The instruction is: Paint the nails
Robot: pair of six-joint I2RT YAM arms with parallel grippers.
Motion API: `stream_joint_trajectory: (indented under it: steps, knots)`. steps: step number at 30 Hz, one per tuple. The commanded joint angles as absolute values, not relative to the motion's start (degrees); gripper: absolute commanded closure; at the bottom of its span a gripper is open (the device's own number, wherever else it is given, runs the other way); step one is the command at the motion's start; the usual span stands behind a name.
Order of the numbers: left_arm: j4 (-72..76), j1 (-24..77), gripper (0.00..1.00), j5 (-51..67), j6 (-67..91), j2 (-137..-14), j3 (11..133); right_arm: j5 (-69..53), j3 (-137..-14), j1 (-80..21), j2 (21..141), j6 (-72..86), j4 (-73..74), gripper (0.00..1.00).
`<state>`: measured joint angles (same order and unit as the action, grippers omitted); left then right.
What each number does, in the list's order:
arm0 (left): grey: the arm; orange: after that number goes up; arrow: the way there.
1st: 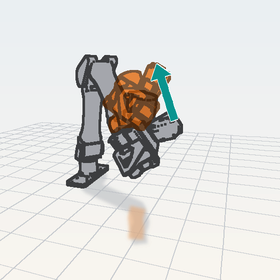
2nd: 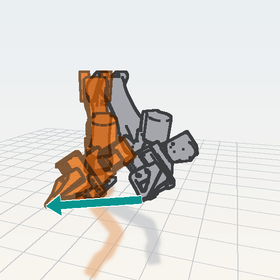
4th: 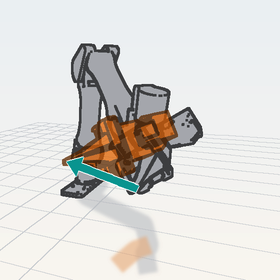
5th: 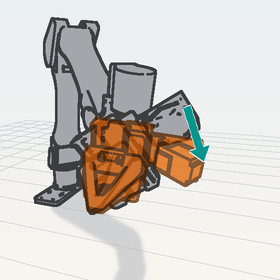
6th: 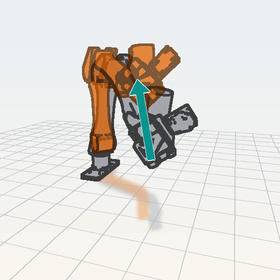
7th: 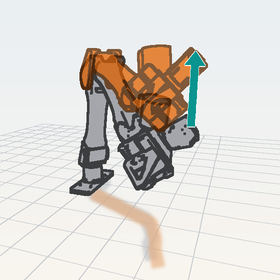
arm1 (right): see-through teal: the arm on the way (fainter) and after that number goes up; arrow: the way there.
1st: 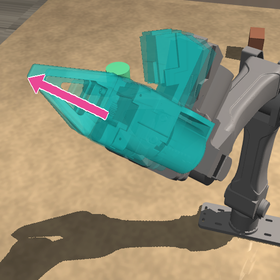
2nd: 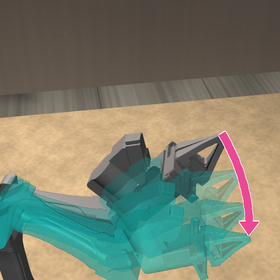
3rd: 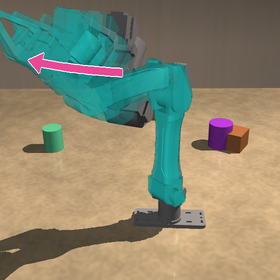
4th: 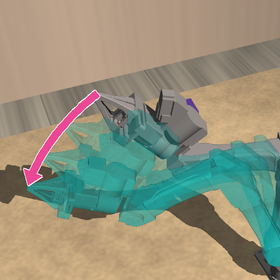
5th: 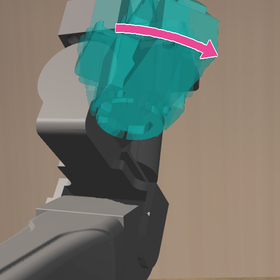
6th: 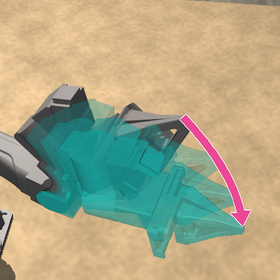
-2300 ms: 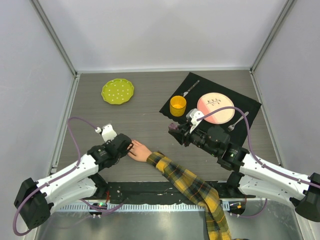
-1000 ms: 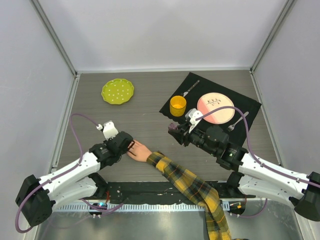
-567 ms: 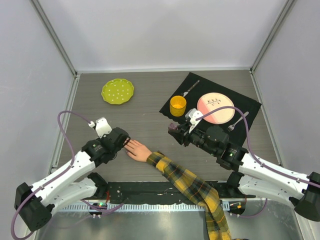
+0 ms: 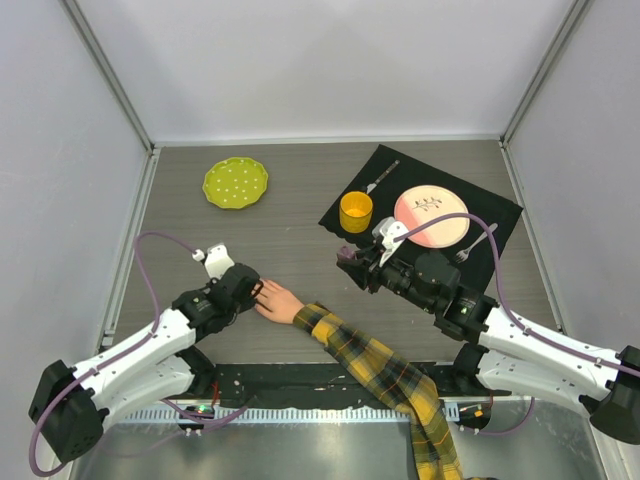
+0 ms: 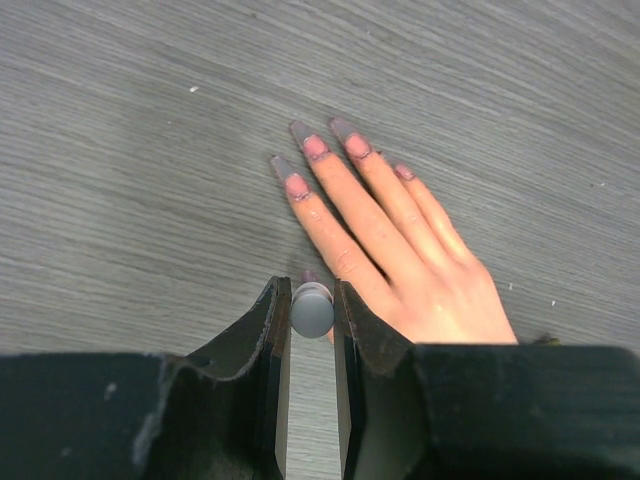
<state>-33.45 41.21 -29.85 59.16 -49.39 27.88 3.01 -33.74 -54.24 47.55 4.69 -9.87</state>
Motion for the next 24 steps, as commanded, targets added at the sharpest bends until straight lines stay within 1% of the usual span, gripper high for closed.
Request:
stream_joint_trajectory:
  steps: [1,15,24]
  knots:
    - [-29.4,41.0,1.00,-30.3,58.1,-49.4,27.7,2.7,-33.7,-54.1,47.5,5.1,-13.8,0.99]
    - [-31.7,41.0,1.00,-29.4,59.3,-51.2,28.8,2.8,-33.7,-54.0,47.4,5.1,-13.6,0.99]
    - [-32.1,41.0,1.00,-28.7,59.7,-48.7,28.1,2.7,-33.6,-54.0,47.3,5.1,-13.8,0.99]
